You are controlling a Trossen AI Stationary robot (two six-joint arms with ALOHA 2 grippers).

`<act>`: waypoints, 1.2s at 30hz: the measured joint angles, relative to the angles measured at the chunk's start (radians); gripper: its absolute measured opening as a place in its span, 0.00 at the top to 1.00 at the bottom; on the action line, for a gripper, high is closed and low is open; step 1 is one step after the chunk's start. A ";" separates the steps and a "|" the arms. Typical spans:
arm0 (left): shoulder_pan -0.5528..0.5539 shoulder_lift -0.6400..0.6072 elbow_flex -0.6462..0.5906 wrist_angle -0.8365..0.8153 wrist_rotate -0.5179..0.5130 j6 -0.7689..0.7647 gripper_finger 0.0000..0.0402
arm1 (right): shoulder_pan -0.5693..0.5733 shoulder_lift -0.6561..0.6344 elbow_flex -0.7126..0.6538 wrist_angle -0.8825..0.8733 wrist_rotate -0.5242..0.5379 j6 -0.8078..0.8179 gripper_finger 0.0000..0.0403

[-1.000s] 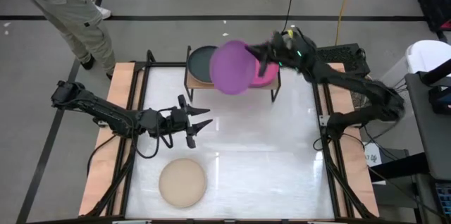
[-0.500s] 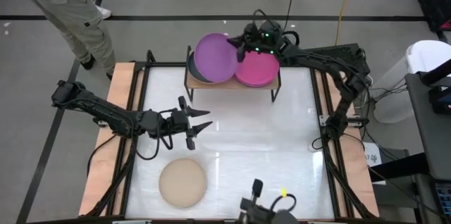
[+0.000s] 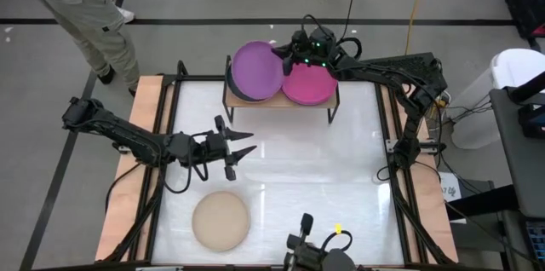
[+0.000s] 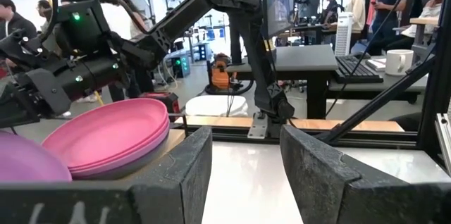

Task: Place and stack plates onto a shelf
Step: Stack the purple plate on top of the black plate on the shelf, then stack the light brown plate on top of the purple plate on the shelf

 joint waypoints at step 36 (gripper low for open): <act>-0.007 0.265 0.416 -0.999 0.327 -0.350 0.57 | 0.443 -1.174 -0.947 -0.137 -0.068 -0.130 0.66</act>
